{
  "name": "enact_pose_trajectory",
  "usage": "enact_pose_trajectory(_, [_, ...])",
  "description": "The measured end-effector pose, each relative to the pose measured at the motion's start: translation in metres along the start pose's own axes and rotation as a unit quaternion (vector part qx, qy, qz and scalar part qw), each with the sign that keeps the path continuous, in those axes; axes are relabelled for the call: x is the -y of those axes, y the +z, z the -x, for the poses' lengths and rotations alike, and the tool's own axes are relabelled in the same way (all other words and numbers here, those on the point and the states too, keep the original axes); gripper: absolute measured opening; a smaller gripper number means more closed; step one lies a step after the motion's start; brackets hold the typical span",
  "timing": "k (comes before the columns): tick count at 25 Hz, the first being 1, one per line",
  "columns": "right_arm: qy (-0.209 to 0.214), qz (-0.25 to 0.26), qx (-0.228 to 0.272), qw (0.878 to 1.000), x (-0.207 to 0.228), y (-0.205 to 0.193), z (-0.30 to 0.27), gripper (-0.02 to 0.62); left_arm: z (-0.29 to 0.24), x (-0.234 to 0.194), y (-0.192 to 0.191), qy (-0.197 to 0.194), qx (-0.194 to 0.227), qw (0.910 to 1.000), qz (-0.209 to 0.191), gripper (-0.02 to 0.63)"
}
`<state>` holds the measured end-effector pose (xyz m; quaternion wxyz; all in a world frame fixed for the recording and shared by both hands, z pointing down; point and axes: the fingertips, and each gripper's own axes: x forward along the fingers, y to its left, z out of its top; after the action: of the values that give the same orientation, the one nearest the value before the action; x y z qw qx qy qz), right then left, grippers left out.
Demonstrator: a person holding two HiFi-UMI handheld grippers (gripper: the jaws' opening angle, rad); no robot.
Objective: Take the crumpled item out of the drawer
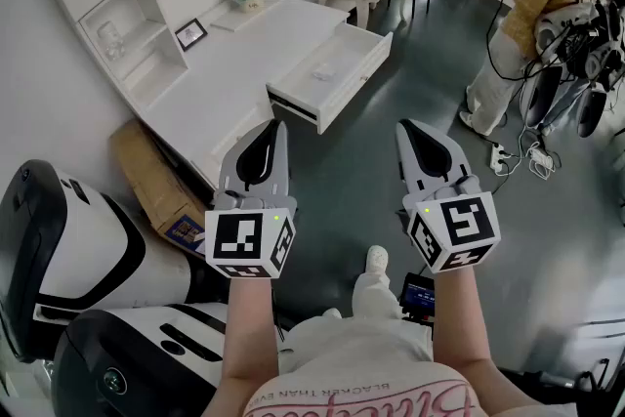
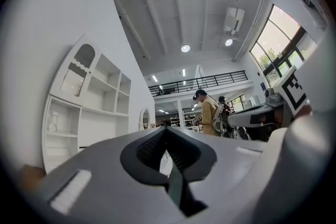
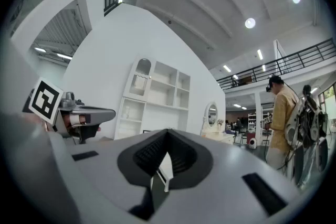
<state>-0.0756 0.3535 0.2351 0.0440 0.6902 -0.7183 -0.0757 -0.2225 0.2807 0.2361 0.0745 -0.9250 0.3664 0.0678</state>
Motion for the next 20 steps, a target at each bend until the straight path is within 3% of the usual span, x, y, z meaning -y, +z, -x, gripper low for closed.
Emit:
enact_pose_trajectory(10, [0.006, 0.004, -0.002, 1.000, 0.017, -0.004, -0.018, 0.006, -0.021, -0.012, -0.008, 0.014, -0.007, 0.9999, 0.005, 0.008])
enact_pose_trajectory(20, [0.017, -0.022, 0.002, 1.000, 0.085, -0.016, -0.087, 0.006, -0.106, -0.022, -0.026, 0.034, -0.018, 0.9993, 0.002, 0.008])
